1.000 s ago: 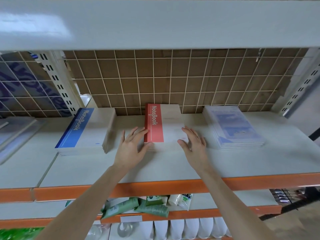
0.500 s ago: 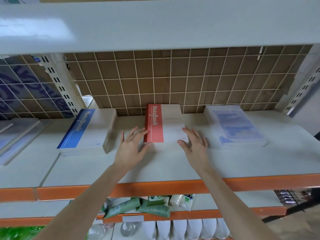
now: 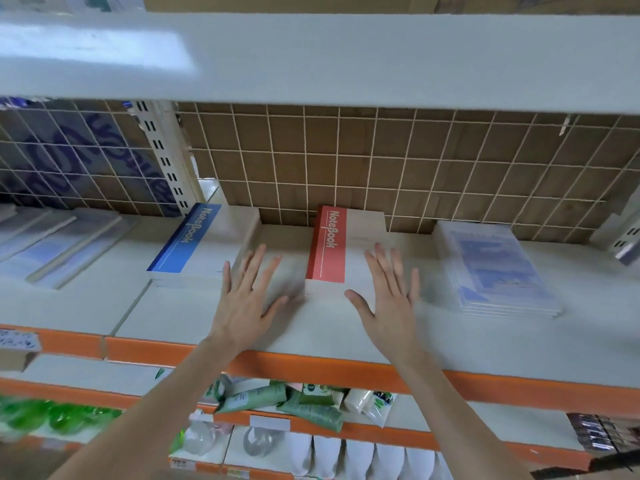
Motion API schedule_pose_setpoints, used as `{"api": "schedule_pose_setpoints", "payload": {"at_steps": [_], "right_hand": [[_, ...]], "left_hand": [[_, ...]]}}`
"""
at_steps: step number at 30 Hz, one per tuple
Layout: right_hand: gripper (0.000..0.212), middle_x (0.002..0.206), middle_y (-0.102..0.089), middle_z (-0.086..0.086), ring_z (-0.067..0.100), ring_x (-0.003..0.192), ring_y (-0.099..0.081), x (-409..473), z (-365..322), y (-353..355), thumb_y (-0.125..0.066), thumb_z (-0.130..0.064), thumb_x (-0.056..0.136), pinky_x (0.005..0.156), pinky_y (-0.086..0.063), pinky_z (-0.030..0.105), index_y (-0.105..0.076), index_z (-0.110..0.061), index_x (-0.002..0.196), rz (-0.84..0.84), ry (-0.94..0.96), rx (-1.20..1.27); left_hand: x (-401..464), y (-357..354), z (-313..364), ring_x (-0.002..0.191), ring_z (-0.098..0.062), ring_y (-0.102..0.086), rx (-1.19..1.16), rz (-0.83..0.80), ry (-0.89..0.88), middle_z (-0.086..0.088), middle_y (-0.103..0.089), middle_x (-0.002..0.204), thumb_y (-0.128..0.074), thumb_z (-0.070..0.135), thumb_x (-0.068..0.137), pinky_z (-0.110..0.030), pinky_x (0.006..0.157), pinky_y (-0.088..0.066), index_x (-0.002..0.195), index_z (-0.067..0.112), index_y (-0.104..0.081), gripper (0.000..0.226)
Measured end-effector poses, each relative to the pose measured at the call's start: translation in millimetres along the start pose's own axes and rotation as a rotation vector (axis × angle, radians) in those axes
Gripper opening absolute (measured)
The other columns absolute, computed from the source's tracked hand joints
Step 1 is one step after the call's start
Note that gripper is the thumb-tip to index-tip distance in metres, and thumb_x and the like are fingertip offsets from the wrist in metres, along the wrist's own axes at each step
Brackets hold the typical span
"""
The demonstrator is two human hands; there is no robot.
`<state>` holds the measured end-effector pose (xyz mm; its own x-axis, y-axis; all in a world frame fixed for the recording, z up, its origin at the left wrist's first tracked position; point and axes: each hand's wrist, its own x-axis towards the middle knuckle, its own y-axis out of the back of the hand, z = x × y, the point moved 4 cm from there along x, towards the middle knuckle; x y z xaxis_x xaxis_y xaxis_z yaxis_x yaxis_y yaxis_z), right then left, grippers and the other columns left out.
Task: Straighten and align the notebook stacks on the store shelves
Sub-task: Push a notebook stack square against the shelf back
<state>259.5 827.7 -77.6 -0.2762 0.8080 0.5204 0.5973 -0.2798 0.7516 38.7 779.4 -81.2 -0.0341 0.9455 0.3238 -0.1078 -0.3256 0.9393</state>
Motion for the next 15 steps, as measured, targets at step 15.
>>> {"api": "schedule_pose_setpoints", "payload": {"at_steps": [15], "right_hand": [[0.064, 0.158, 0.001, -0.009, 0.003, 0.139, 0.019, 3, -296, -160, -0.035, -0.053, 0.096, 0.111, 0.020, 0.037, -0.018, -0.024, 0.150, -0.430, 0.456, 0.130]], "left_hand": [[-188, 127, -274, 0.145, -0.029, -0.007, 0.165, 0.085, 0.579, -0.005, -0.010, 0.158, 0.003, 0.074, 0.082, -0.053, 0.113, 0.001, 0.149, 0.020, -0.023, 0.090]]}}
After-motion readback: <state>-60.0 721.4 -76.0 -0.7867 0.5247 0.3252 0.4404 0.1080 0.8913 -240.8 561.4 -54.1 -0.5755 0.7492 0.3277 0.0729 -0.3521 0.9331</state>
